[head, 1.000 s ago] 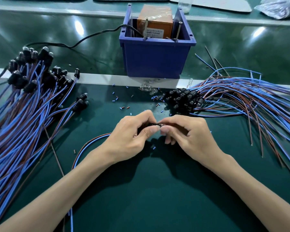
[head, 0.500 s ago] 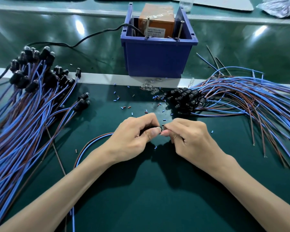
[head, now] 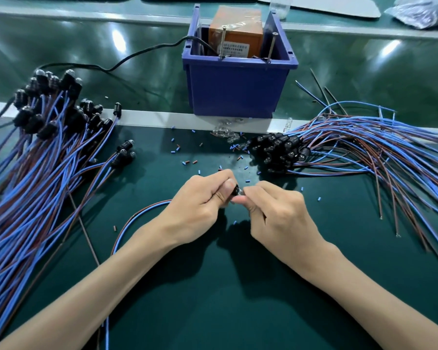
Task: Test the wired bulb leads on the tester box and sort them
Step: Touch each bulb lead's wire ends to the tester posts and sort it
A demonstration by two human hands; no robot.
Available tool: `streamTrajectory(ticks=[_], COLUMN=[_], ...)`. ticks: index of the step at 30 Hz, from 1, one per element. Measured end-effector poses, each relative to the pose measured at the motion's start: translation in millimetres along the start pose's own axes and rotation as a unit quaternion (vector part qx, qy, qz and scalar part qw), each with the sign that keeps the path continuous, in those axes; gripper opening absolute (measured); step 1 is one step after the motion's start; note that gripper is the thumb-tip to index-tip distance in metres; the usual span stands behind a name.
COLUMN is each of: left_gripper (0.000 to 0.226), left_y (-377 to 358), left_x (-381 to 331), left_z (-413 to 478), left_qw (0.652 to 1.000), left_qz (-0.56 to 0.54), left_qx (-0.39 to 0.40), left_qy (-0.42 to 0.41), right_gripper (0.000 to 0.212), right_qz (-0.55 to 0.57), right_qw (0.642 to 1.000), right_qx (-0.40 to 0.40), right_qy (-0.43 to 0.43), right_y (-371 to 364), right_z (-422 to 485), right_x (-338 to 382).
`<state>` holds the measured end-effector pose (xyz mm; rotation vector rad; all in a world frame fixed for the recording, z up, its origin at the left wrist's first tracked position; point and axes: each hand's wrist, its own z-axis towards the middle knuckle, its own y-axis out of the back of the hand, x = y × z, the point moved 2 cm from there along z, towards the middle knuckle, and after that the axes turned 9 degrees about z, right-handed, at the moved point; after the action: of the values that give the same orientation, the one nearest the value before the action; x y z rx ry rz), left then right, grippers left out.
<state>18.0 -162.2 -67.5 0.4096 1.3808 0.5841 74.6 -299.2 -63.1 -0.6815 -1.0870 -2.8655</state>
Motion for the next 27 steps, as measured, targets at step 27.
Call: streamTrajectory(ticks=[27], left_gripper=[0.03], left_y=[-2], left_x=[-3], left_z=[-1], left_qw=[0.982], left_qz=[0.184], left_qx=[0.014], left_qy=[-0.043], right_gripper=[0.035], right_qz=[0.054], right_qw=[0.991], right_qx=[0.119], right_qy=[-0.015], right_y=[21], right_z=[11], right_x=[-16])
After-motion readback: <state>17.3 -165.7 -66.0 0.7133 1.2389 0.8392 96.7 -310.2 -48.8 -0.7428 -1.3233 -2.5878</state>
